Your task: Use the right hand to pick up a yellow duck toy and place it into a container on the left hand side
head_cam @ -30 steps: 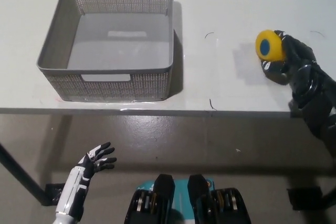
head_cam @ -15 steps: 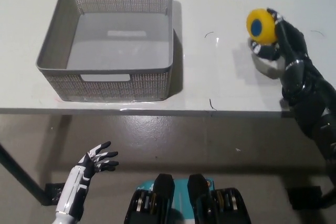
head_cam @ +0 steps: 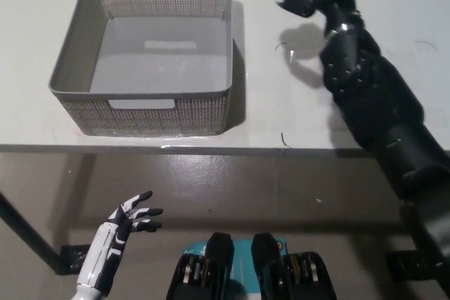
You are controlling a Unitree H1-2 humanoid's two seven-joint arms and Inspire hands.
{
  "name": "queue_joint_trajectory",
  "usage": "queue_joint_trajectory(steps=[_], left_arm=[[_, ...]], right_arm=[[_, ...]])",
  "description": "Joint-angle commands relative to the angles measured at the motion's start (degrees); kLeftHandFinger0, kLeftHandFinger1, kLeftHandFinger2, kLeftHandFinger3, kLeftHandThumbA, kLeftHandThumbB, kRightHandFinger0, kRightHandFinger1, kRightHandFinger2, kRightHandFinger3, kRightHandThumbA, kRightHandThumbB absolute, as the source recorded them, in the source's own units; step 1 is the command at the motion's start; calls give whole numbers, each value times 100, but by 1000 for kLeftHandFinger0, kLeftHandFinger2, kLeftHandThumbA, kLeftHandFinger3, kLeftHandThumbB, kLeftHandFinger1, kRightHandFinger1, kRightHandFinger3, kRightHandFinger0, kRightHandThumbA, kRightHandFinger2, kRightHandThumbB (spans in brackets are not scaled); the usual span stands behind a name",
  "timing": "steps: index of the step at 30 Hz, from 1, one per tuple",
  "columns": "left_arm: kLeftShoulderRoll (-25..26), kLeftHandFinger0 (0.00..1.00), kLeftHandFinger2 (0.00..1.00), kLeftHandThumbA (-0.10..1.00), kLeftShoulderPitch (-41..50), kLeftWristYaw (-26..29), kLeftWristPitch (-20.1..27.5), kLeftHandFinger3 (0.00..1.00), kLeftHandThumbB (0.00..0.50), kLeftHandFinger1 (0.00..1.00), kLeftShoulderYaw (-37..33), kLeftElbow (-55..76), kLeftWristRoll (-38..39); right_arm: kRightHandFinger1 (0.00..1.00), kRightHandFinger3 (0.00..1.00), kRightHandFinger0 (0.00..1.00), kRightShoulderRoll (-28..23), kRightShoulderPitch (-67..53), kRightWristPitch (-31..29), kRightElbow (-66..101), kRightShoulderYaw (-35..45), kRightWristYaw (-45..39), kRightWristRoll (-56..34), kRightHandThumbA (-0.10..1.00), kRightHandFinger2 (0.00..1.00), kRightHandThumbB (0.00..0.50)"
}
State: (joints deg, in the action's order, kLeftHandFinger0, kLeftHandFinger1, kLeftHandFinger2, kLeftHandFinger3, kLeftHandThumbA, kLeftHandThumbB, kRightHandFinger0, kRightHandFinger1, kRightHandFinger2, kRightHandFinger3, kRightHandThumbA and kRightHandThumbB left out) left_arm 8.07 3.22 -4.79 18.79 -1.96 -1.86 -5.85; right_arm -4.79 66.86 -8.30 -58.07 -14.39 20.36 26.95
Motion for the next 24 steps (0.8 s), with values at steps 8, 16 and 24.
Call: queue_joint_trajectory(steps=[8, 16, 24], left_arm=[[71, 620, 728, 1000, -113, -44, 279, 1000, 164, 604, -128, 31, -47], [84, 647, 885, 1000, -166, -93, 140, 1000, 206, 692, -182, 115, 6], [147, 673, 916, 1000, -232, -157, 171, 1000, 235, 724, -212, 82, -41]], right_arm=[[401, 875, 0, 969, 1099, 142, -193, -30, 173, -50, -100, 770, 135], [402, 893, 9, 1394, 1164, -20, -717, -39, 404, -46, -100, 770, 152], [1000, 1000, 1000, 1279, 1014, 524, -628, -166, -959, -177, 985, 1000, 490]])
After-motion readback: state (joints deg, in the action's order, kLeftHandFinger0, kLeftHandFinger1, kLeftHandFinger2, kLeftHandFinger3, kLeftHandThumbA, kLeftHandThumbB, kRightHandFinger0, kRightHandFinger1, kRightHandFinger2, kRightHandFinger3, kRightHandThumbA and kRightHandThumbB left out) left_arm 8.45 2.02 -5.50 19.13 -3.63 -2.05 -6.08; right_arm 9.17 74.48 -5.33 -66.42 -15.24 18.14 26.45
